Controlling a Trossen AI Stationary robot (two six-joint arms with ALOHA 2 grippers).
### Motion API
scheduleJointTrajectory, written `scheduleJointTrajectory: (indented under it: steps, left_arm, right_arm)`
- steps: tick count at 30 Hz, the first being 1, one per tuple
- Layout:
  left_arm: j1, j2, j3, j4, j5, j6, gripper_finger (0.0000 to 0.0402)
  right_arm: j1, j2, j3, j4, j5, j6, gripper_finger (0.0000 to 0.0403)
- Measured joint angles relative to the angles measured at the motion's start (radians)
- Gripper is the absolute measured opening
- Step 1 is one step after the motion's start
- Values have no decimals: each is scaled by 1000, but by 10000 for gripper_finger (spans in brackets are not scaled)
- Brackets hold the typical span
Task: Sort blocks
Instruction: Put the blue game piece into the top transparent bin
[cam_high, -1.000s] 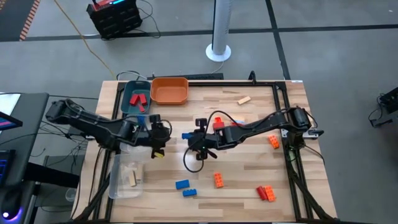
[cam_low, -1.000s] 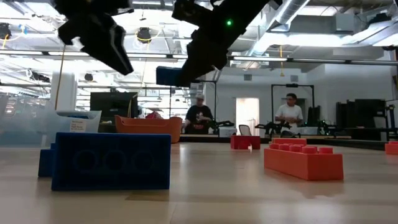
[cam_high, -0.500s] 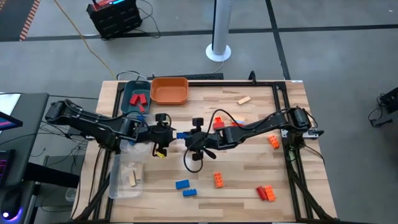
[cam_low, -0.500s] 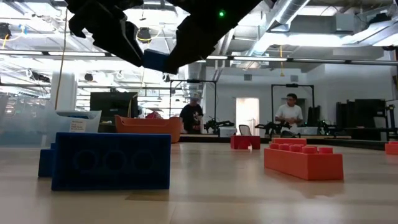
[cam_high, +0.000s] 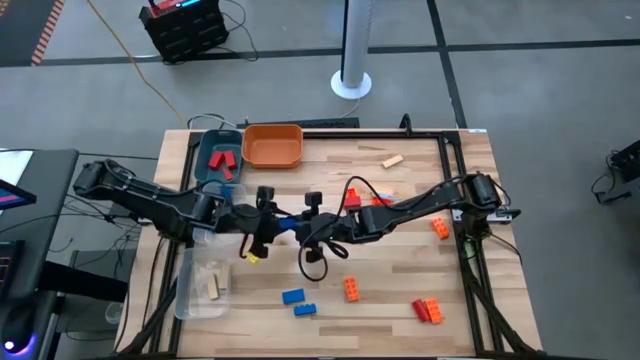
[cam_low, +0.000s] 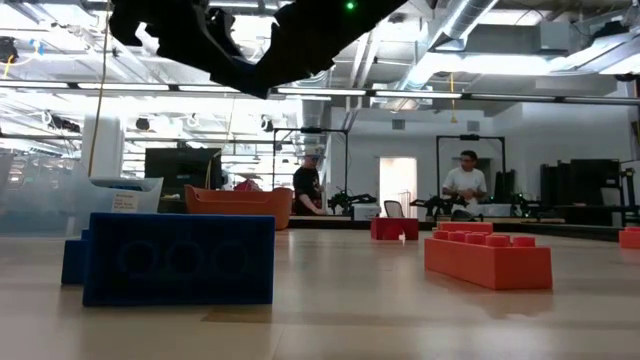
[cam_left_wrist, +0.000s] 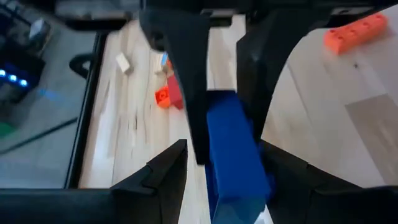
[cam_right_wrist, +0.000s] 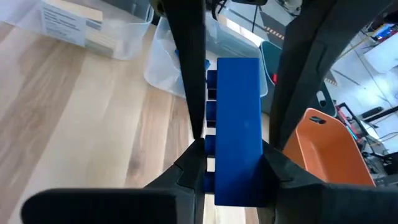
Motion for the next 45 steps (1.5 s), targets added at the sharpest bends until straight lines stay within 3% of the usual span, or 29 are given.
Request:
scheduleJointTrajectory:
  steps: [3, 7, 17, 23, 34, 41, 45]
  left_arm:
    - [-13, 0, 0, 9, 8, 12, 148]
    - [-29, 0, 0, 13, 5, 8, 84]
    - [-35, -1, 1, -8, 84, -95, 82]
    - [-37, -35, 0, -195, 93, -227, 82]
    - [-114, -164, 0, -439, 68, -499, 82]
    - [-114, -245, 0, -854, -70, -818, 82]
    - [-111, -241, -3, -1069, -81, -1031, 82]
  right_arm:
    - [1, 0, 0, -1, -1, 22, 98]
    - [5, 0, 0, 5, 1, 30, 103]
    - [26, 0, 0, -17, -7, 78, 204]
    - [51, 0, 0, -107, 100, 112, 241]
    - [72, 1, 0, -275, 125, 291, 235]
    - [89, 1, 0, -302, 127, 338, 235]
    - [101, 1, 0, -301, 126, 338, 234]
